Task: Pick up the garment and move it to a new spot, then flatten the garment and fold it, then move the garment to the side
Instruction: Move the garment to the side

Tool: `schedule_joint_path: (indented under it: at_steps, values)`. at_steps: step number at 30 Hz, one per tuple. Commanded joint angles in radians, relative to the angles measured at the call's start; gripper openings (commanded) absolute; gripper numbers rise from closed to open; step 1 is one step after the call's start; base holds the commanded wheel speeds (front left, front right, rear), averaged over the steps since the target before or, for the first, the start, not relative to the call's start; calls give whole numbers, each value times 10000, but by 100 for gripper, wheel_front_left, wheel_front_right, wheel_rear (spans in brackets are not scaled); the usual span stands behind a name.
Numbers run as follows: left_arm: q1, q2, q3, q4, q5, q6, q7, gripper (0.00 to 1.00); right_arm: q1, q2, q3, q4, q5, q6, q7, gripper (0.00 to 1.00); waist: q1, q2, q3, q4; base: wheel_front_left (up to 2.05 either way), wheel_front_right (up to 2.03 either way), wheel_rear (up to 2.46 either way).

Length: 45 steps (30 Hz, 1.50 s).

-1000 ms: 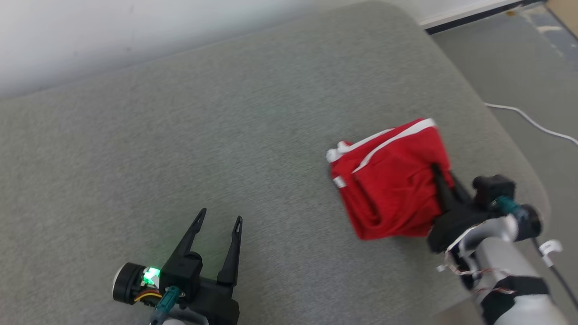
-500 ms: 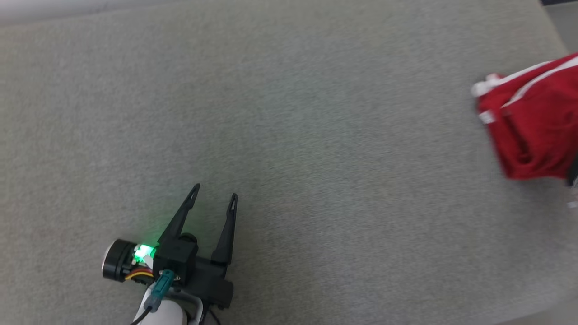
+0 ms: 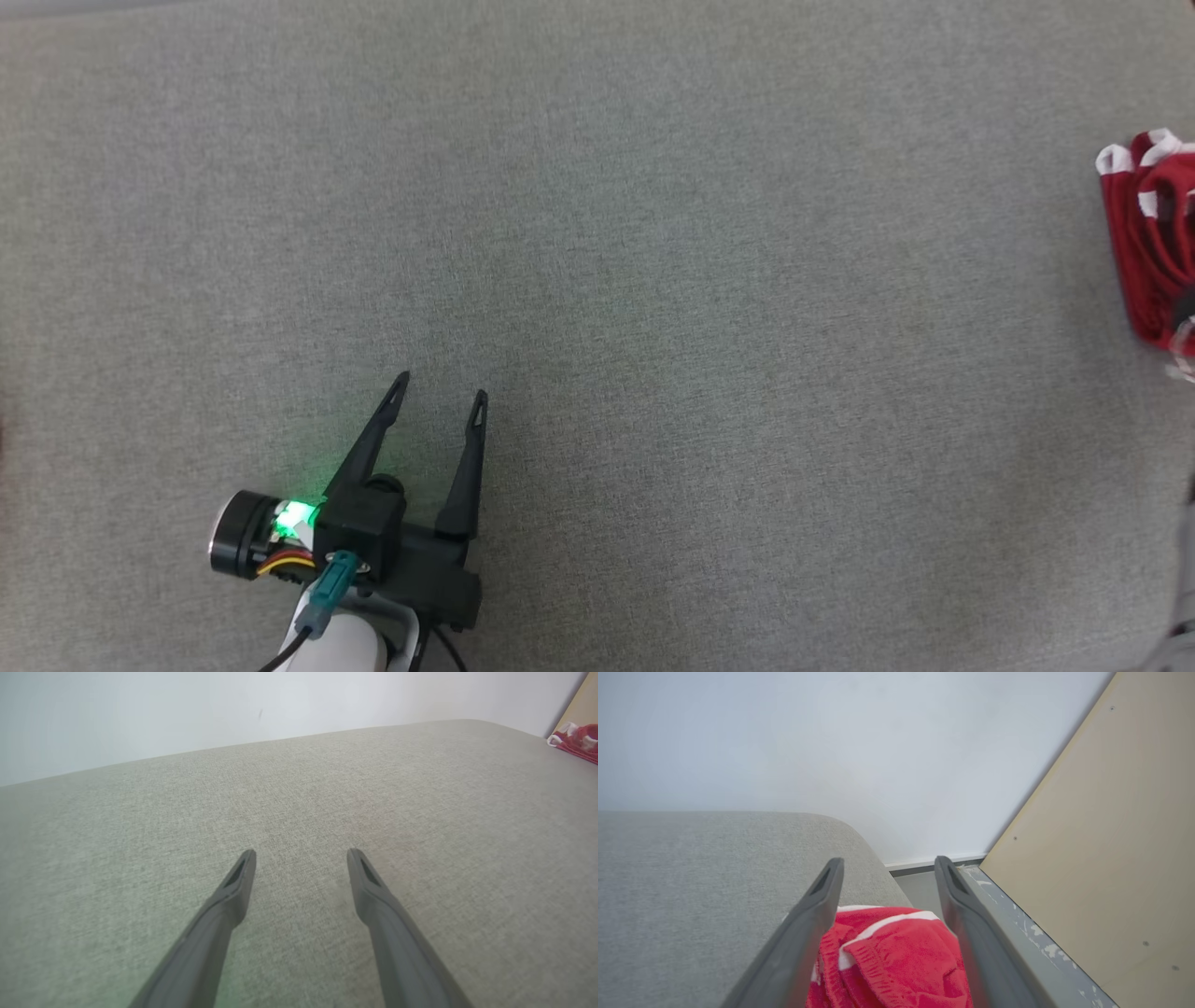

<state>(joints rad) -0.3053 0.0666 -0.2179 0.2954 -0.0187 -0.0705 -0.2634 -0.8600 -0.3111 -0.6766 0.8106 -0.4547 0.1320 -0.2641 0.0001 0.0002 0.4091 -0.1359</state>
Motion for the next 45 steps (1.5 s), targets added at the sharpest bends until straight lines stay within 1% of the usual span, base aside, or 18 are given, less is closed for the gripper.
schedule_joint_path:
  at_steps: [1, 4, 9, 11, 14, 18, 22, 25, 35, 38, 45]
  values:
    - [170, 28, 87, 2, -32, 49, -19, 100, 78, 276, 247, -282, 118, -23, 2, 100, -1, -2, -171, -43, 0, 0, 0]
    - [258, 7, 175, -49, -80, 102, -22, 100, 561, 991, 1173, -1018, 755, -23, 2, 100, -1, -2, -454, -14, 0, 0, 0]
    - [543, -40, 493, -123, -262, 255, -24, 100, 1761, 1771, 2675, -2099, 2388, -23, 3, 100, -1, -2, -969, 125, 0, 0, 0]
    - [671, -56, 686, -197, -354, 300, -25, 100, 2248, 1976, 3242, -2328, 3002, -23, 2, 100, -1, -2, -1140, 169, 0, 0, 0]
    - [858, -86, 932, -210, -424, 349, -25, 100, 2888, 2117, 3961, -2523, 3657, -23, 2, 100, -1, -2, -1419, 305, 0, 0, 0]
    - [1100, -113, 1164, -144, -462, 325, -25, 100, 3695, 2283, 4764, -2527, 4281, -23, 2, 100, -1, -2, -1864, 550, 0, 0, 0]
    - [1352, -138, 1424, -83, -640, 387, -25, 100, 4350, 2399, 5106, -2569, 4863, -23, 2, 100, -1, -2, -2320, 814, 0, 0, 0]
    - [1569, -153, 1562, 30, -644, 340, -25, 100, 4846, 2471, 5341, -2575, 5169, -23, 2, 100, -1, -2, -2691, 979, 0, 0, 0]
    - [2338, -163, 1904, 299, -678, 227, -25, 100, 5884, 2600, 5897, -2723, 5347, -24, 2, 100, -1, -2, -3801, 1327, 0, 0, 0]
    - [2448, -164, 1981, 235, -722, 256, -25, 100, 5995, 2603, 5984, -2796, 5316, -24, 2, 100, -1, -2, -3933, 1354, 0, 0, 0]
    - [2748, -167, 2171, 203, -840, 309, -25, 100, 6337, 2613, 6153, -2930, 5842, -24, 2, 100, -1, -2, -4326, 1426, 0, 0, 0]
